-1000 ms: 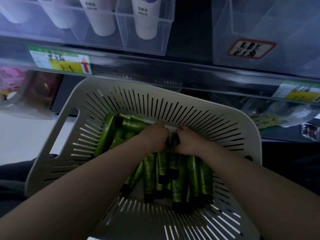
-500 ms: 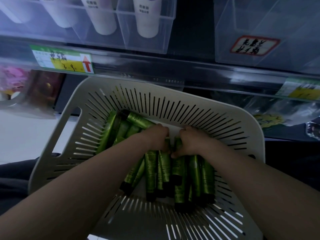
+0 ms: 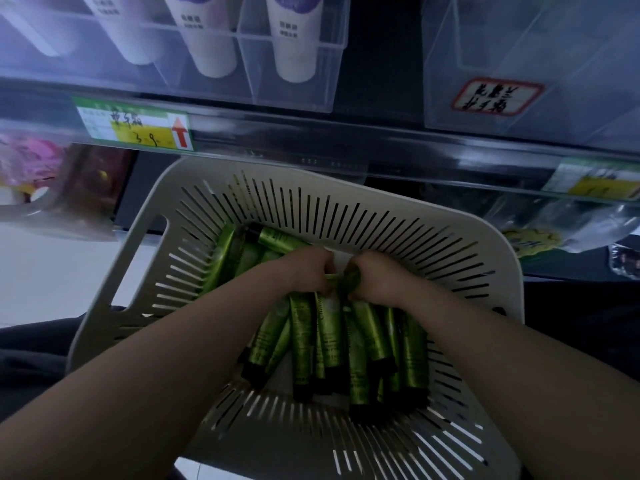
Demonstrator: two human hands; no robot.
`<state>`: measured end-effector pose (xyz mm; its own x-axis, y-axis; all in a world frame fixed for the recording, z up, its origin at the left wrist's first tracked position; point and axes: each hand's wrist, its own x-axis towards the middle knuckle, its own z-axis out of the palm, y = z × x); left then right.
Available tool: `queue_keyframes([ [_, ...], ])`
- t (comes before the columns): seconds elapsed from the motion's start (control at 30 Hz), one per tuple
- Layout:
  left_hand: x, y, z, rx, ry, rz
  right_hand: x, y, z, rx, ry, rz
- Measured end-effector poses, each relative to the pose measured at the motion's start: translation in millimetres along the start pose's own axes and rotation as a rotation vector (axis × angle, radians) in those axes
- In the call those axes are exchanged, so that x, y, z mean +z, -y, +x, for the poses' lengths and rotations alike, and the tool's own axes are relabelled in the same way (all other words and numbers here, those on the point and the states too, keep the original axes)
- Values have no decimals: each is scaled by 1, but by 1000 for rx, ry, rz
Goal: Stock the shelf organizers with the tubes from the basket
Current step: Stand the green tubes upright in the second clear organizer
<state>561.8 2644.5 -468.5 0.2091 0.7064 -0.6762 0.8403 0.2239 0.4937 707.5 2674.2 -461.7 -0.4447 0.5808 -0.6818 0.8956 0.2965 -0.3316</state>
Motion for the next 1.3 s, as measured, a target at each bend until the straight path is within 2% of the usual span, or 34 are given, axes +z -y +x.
queue_keyframes([
  [0.13,-5,-1,-8,-5,-11,-20,-7,1,-9,18,-28,109],
  [0.53,-15,-19,-55,22,-56,-108,-33,4,-56,0,10,233],
  [1.17,-60,-88,-151,176,-512,114,-83,6,-157,-156,-370,558],
  [1.3,-74,-113,-166,197,-557,154,-101,2,-178,-199,-440,655],
])
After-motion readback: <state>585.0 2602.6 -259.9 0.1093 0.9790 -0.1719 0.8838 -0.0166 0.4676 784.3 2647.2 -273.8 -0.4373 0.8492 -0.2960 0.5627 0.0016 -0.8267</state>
